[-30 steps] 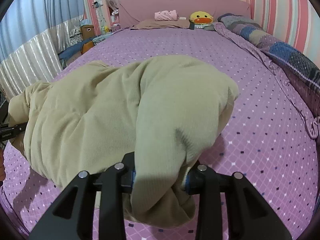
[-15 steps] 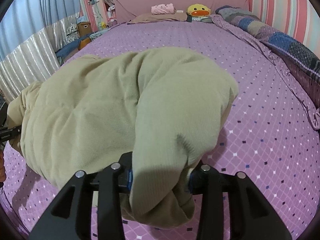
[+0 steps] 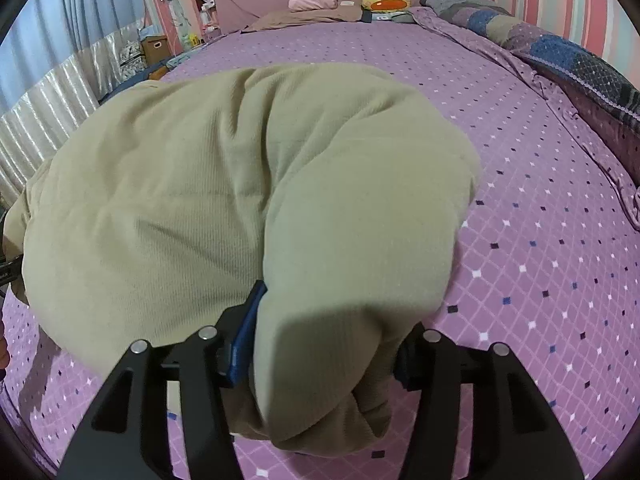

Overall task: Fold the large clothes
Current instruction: 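Fold the gripped jacket edge over the bundle with both tools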

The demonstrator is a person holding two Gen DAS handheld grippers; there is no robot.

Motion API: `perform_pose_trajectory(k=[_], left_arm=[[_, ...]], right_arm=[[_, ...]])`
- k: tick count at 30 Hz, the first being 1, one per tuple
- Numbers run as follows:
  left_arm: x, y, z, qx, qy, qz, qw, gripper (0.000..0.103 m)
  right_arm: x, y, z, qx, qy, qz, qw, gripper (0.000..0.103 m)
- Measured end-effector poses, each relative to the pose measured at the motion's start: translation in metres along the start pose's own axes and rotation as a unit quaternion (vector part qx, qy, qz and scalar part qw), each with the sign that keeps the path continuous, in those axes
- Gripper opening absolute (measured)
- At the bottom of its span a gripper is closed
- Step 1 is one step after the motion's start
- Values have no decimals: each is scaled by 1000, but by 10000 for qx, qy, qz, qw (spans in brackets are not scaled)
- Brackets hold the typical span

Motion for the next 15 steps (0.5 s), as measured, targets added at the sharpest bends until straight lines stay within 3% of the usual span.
perform_pose_trajectory(k=[6, 15], left_arm=[[-3, 1, 1, -98, 201, 15, 9997, 71], [-10, 5, -6, -162, 352, -69, 9992, 78]], right_arm=[[6, 0, 0, 3, -88, -102, 9999, 55], [4, -5, -12, -136, -132, 74, 9998, 63]])
Point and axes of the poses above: each gripper's, at about its wrist camera, not at the fingertips, and z roughly the way its jaws point, x to its left, y to its top, the point moved 1 cm from there along z, roughly the way its jaws point, and after that the axes turned 6 degrees about -z, right-handed, at the moved point
